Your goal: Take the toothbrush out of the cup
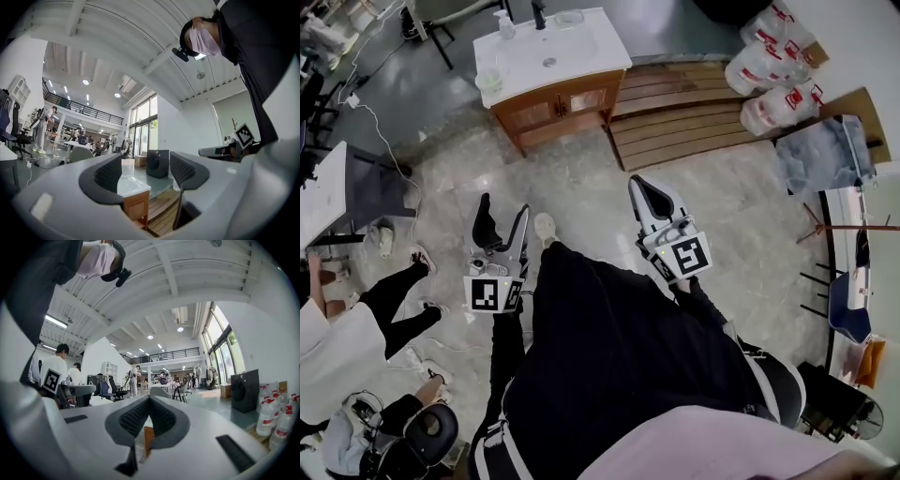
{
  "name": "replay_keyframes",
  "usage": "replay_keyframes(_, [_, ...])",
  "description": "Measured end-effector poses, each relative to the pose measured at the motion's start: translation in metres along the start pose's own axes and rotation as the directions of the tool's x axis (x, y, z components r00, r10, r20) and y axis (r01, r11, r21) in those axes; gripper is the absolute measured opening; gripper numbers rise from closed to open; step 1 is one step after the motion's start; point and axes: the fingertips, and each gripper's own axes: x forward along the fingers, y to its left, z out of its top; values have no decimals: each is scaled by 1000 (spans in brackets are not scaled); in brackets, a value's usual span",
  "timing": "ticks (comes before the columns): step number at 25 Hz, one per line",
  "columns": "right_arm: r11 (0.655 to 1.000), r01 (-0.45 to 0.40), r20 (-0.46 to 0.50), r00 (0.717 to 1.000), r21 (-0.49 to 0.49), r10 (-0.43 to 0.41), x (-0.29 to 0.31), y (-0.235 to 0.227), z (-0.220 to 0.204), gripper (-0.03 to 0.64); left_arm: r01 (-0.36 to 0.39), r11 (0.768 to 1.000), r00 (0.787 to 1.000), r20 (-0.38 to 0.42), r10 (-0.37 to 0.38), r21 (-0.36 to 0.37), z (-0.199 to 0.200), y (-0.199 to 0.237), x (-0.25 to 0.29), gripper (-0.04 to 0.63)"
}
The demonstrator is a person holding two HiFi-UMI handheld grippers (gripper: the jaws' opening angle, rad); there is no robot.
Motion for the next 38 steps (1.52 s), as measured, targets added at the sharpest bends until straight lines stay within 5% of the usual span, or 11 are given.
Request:
replay_keyframes(21, [993, 101, 8, 995, -66, -101, 349, -17, 9, 1, 120, 993, 993, 5, -120, -21, -21, 306, 179, 308])
replay_keyframes(38, [993, 81, -13, 997, -83, -82, 459, -84, -12, 0, 73, 980, 977, -184, -107, -186, -136, 393, 285, 308])
